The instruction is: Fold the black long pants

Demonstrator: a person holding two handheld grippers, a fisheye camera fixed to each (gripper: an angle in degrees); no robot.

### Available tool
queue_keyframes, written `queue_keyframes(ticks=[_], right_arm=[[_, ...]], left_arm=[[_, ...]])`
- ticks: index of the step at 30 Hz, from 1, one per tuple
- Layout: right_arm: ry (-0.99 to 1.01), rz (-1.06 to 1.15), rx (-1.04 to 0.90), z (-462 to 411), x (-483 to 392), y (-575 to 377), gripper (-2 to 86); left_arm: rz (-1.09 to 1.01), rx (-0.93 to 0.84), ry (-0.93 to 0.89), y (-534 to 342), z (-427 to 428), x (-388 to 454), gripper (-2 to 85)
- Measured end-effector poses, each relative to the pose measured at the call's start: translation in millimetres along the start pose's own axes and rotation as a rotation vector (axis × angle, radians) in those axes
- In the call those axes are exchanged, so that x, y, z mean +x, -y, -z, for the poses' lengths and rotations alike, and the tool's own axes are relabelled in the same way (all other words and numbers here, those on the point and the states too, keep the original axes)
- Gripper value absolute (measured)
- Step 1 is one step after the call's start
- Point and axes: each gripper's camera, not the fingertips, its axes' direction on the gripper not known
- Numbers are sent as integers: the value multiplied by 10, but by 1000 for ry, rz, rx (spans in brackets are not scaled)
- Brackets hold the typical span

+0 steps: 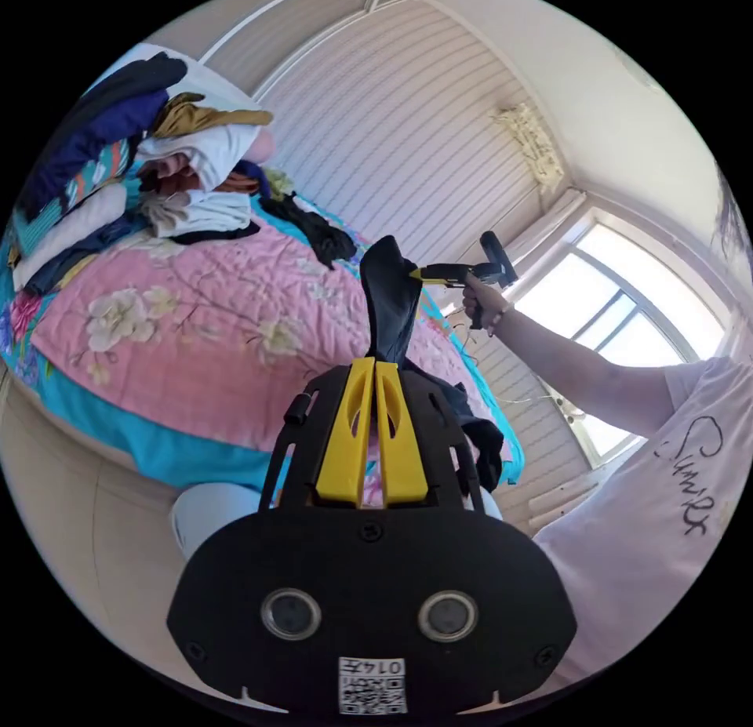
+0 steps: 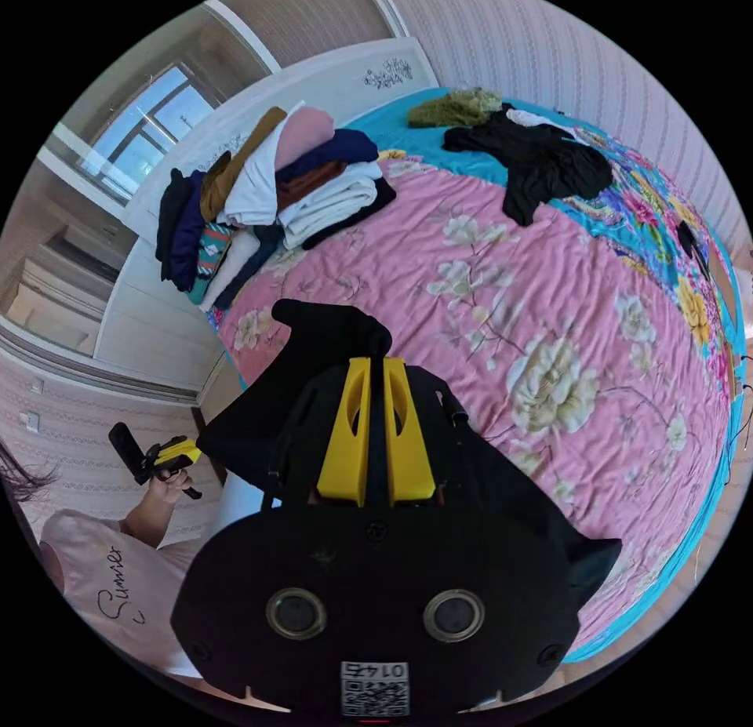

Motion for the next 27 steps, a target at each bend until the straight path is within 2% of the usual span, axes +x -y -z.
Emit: queue_keyframes(ticks=[5, 7, 12, 15, 17, 20, 23, 27], right_arm=[[29, 35, 5, -117, -68, 300, 10], [20, 113, -14, -134, -260, 625, 13], [54, 278, -30, -327, -919, 1290, 33], [38, 297, -60, -606, -1117, 1355, 72], [42, 301, -98, -770, -1065, 1210, 100], [59, 304, -103, -850, -725, 666, 112], [17, 229, -107, -816, -198, -246, 107], [-96, -24, -140, -681, 559, -1833, 84]], left_arm=[[46, 88, 39, 166, 66, -168, -9], [45, 157, 91, 287, 215, -216, -9], [8, 267, 390, 562, 593, -341, -5], [34, 195, 559, 543, 493, -563, 18], [103, 138, 560, 380, 383, -744, 46], [73, 153, 565, 96, 291, -706, 57], [16, 107, 614, -109, 121, -562, 65], [-41, 66, 532, -197, -158, -354, 73]])
